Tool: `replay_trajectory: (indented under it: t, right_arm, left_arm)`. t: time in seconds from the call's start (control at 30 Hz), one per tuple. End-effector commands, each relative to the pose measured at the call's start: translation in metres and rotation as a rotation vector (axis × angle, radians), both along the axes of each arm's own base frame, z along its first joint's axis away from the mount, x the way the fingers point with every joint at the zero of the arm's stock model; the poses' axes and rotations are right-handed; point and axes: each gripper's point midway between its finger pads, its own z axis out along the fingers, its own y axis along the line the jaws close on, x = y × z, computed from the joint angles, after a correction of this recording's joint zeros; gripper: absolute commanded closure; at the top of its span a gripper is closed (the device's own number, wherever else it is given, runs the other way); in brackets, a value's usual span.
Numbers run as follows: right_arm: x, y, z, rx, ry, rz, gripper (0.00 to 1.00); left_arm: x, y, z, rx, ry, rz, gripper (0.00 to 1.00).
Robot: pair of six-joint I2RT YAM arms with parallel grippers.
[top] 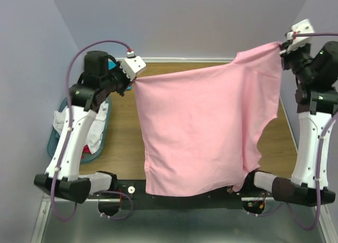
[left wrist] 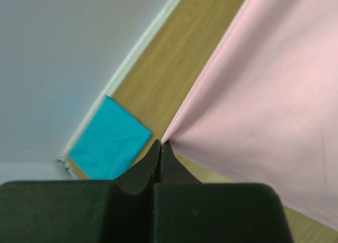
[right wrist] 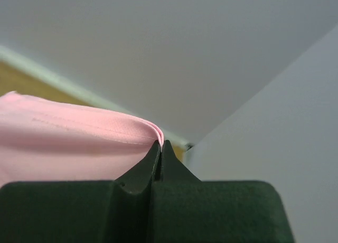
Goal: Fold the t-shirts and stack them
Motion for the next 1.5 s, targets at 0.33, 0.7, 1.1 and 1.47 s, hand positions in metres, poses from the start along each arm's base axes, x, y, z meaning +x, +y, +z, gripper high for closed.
replay_trajectory:
  t: [0.33,0.7,1.1,1.47]
  right_arm:
    - [0.101,0.035,-0.280,-0.019,0.554,0.299,0.99]
    - [0.181,0.035,-0.381,-0.032,0.750,0.253,0.99]
    - [0.218,0.031,-0.364,0.009,0.708,0.215,0.99]
    - [0.162,0.039,-0.352,0.011,0.737,0.231,0.99]
  left_arm:
    - [0.111,-0.011,-0.237,0.178,0.391,0.130,1.00]
    - [0.210,-0.005,-0.290,0.213,0.428,0.208,1.00]
    - [0.227,0.011,-0.309,0.239,0.440,0.190,1.00]
    - [0.214,0.025,-0.295,0.262,0.383,0.112,1.00]
